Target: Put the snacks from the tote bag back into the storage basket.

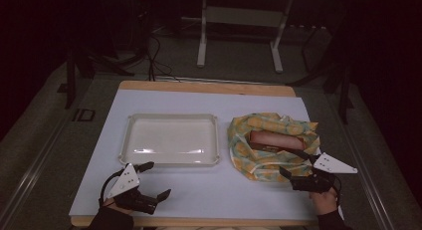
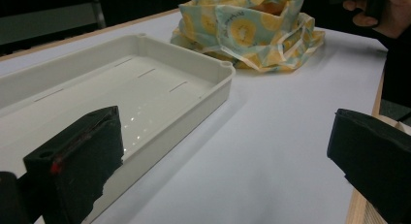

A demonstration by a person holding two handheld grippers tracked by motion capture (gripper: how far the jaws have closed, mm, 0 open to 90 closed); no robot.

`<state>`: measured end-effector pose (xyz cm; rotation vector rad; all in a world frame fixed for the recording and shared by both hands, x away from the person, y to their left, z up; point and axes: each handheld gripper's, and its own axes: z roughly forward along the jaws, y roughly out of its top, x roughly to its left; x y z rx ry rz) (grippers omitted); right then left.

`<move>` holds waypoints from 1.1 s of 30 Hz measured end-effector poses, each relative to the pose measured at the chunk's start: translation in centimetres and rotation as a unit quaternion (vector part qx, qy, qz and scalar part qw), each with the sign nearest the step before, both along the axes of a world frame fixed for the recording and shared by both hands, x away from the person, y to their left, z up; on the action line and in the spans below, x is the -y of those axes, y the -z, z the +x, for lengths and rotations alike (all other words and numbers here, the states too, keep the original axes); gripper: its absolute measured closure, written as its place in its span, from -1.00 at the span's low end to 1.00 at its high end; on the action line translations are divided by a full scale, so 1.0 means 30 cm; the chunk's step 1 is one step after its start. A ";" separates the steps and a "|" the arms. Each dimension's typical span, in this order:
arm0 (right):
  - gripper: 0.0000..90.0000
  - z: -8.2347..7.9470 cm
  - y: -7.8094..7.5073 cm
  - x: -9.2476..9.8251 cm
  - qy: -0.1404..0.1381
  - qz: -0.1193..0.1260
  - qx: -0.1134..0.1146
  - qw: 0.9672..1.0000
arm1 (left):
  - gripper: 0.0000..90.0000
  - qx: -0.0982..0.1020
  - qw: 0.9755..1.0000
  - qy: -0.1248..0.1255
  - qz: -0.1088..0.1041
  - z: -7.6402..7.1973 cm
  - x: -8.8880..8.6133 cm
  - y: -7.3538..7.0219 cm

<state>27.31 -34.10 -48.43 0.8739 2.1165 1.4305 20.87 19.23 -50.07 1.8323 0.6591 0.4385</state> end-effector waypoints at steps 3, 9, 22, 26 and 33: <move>-0.76 0.004 0.003 0.002 -0.009 -0.005 -0.009 1.000 | -1.00 0.002 1.000 0.002 -0.002 0.000 0.001 0.002; -0.76 0.007 0.012 -0.006 -0.023 -0.023 -0.044 0.998 | -1.00 -0.007 1.000 0.004 -0.002 0.014 0.004 0.021; -0.76 0.006 0.002 -0.029 -0.095 -0.054 -0.060 0.992 | -1.00 -0.004 1.000 0.024 0.001 0.001 0.010 0.012; -0.76 0.007 -0.014 -0.032 -0.111 -0.045 -0.060 0.991 | -1.00 -0.002 1.000 0.024 0.002 -0.001 0.010 0.011; -0.76 0.003 -0.038 -0.049 -0.121 -0.064 -0.054 0.989 | -1.00 -0.002 1.000 0.023 0.003 -0.005 0.008 0.011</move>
